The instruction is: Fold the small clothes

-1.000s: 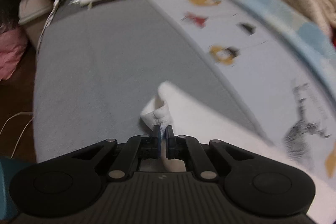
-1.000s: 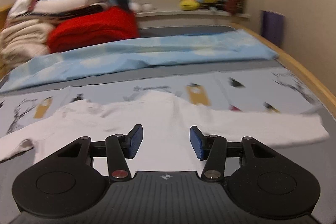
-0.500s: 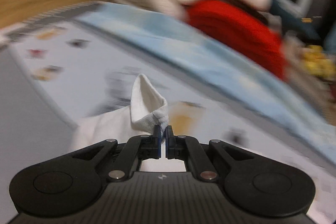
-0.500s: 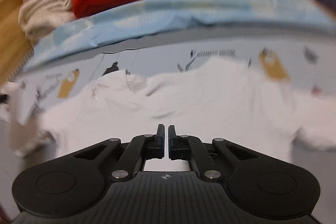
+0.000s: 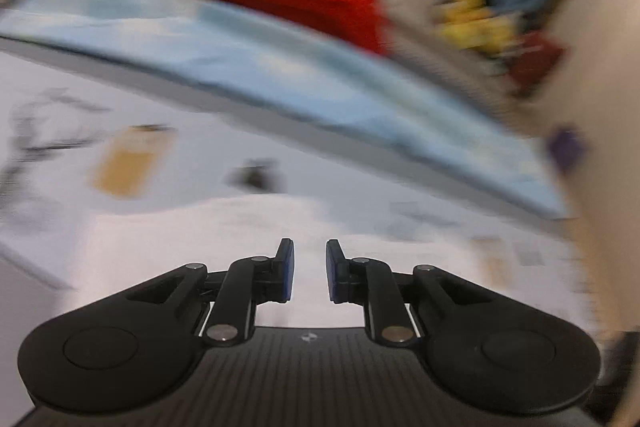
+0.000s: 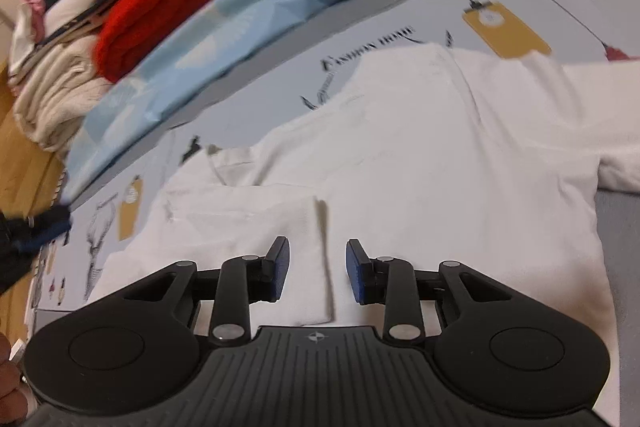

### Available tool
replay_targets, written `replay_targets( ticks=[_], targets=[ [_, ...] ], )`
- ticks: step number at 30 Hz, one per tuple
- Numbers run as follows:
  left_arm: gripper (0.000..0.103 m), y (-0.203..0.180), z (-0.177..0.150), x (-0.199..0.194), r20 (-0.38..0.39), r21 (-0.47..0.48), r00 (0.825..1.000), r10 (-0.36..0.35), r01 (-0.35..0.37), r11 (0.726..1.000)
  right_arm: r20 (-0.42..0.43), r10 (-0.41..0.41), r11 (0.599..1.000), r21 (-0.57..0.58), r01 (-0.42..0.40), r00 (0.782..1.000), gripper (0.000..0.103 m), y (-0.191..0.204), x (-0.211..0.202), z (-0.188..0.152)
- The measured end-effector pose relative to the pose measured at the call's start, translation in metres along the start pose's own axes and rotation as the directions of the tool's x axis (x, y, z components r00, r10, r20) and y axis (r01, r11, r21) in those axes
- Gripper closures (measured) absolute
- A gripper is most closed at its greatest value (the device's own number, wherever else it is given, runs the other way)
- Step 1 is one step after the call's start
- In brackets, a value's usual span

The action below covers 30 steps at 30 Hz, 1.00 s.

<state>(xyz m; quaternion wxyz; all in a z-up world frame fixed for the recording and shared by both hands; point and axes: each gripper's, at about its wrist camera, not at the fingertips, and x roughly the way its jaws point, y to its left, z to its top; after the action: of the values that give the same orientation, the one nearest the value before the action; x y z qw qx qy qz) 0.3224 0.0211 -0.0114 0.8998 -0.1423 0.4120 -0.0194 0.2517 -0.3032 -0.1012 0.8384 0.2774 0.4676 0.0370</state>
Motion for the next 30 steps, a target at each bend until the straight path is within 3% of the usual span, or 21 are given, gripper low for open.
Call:
replay_targets(
  ticks=[1,3,7,11,13,15,16,17,19,20,21,23,25,28,30],
  targets=[
    [0.085,0.009,0.001,0.005,-0.017,-0.005,0.997,0.076,-0.076,0.997,-0.01,0.005,1.0,0.003,-0.005,1.0,0.069,0.0,0.005,-0.001],
    [0.085,0.037,0.007,0.012,-0.036,-0.065,0.987,0.158,-0.16,0.985,-0.048,-0.009,1.0,0.0,0.009,0.999,0.069,0.003,0.018,-0.006],
    [0.085,0.083,0.025,0.011,-0.046,-0.205,0.979,0.199,-0.205,0.957,-0.107,-0.065,0.995,-0.085,0.056,0.992,0.069,0.017,0.042,-0.02],
    [0.085,0.101,0.037,-0.002,-0.008,-0.239,0.973,0.23,-0.225,0.945,-0.082,-0.147,0.953,-0.278,0.119,0.986,0.097,0.044,0.052,-0.034],
    [0.085,0.105,0.045,-0.003,-0.002,-0.251,0.972,0.237,-0.23,0.94,-0.024,-0.138,0.943,-0.309,0.124,0.99,0.1,0.053,0.044,-0.031],
    [0.085,0.109,0.046,-0.012,0.001,-0.258,0.972,0.236,-0.227,0.939,0.081,-0.052,0.965,-0.252,0.07,0.995,0.101,0.058,0.015,-0.014],
    [0.085,0.11,0.047,-0.012,0.003,-0.263,0.972,0.235,-0.226,0.938,0.153,0.013,0.97,-0.242,0.025,0.988,0.101,0.061,-0.005,-0.005],
    [0.085,0.111,0.048,-0.012,0.007,-0.267,0.972,0.235,-0.224,0.937,0.253,0.078,0.964,-0.265,-0.008,0.964,0.101,0.064,-0.031,0.004],
    [0.085,0.114,0.049,-0.014,0.018,-0.269,0.973,0.231,-0.218,0.938,0.43,0.12,0.948,-0.316,0.025,0.895,0.101,0.064,-0.077,0.018],
    [0.085,0.112,0.049,-0.018,0.022,-0.265,0.974,0.227,-0.213,0.94,0.469,0.104,0.951,-0.304,0.049,0.877,0.101,0.055,-0.087,0.023],
    [0.085,0.111,0.048,-0.017,0.023,-0.253,0.975,0.221,-0.208,0.945,0.485,0.043,0.957,-0.272,0.104,0.873,0.101,0.037,-0.088,0.03],
    [0.085,0.109,0.047,-0.013,0.013,-0.23,0.977,0.215,-0.206,0.951,0.398,-0.147,0.955,-0.18,0.234,0.906,0.101,-0.008,-0.065,0.041],
    [0.085,0.106,0.043,-0.005,-0.014,-0.206,0.981,0.195,-0.194,0.959,0.314,-0.235,0.949,-0.129,0.286,0.92,0.101,-0.044,-0.05,0.042],
    [0.085,0.101,0.034,0.008,-0.052,-0.186,0.986,0.157,-0.164,0.969,0.309,-0.243,0.928,-0.203,0.314,0.92,0.101,-0.05,-0.047,0.039],
    [0.085,0.093,0.025,0.021,-0.096,-0.157,0.99,0.107,-0.122,0.98,0.311,-0.215,0.939,-0.194,0.284,0.926,0.101,-0.051,-0.051,0.041]
  ],
)
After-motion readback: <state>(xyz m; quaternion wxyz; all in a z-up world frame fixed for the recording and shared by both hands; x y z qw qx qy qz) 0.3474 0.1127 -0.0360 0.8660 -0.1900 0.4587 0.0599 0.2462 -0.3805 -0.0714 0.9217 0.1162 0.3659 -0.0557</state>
